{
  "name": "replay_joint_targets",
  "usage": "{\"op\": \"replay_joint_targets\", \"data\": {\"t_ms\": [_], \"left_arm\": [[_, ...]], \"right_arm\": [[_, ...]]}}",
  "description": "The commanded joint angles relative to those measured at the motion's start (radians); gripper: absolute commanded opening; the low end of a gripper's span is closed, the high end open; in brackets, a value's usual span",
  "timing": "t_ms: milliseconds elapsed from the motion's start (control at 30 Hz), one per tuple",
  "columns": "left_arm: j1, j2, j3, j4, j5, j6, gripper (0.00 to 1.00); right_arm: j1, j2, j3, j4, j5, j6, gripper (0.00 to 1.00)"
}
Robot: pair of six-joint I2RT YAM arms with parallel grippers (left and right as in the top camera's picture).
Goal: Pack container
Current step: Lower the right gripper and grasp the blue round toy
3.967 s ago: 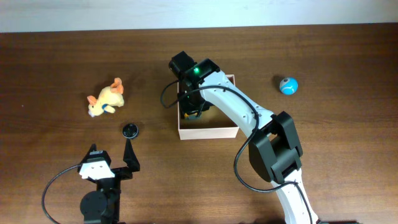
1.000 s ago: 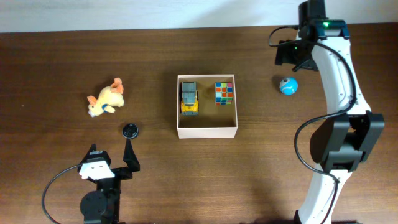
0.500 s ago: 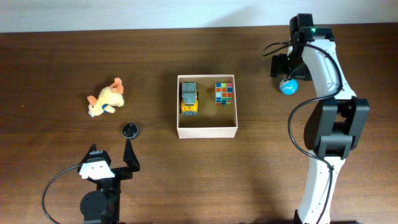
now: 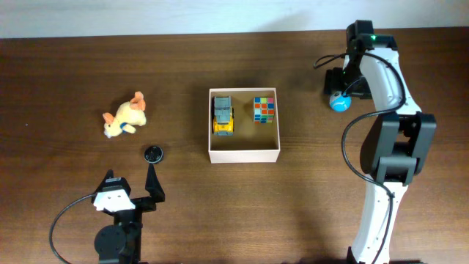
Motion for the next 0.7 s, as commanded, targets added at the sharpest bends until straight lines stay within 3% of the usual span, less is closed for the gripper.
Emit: {"op": "replay_joint_targets", "data": {"t_ms": [0,333,500,667], "left_arm": [[0.006,0.001,-0.002,-0.005,0.011,0.016,0.99],[0.006,0.001,-0.002,-0.005,0.011,0.016,0.99],[0.006,0.001,-0.002,-0.005,0.011,0.016,0.99],[0.006,0.001,-0.002,-0.005,0.011,0.016,0.99]], "right_arm": [[-0.003,0.032,0.011,-0.003,-0.014,-0.004,0.86],[-0.003,0.049,0.011,0.005,-0.024,-0.004,0.8],[-0.003,0.049,0.011,0.01,-0.025,-0.004,0.66],[-0.003,0.049,0.011,0.012,-0.025,-0.004,0.59]]}}
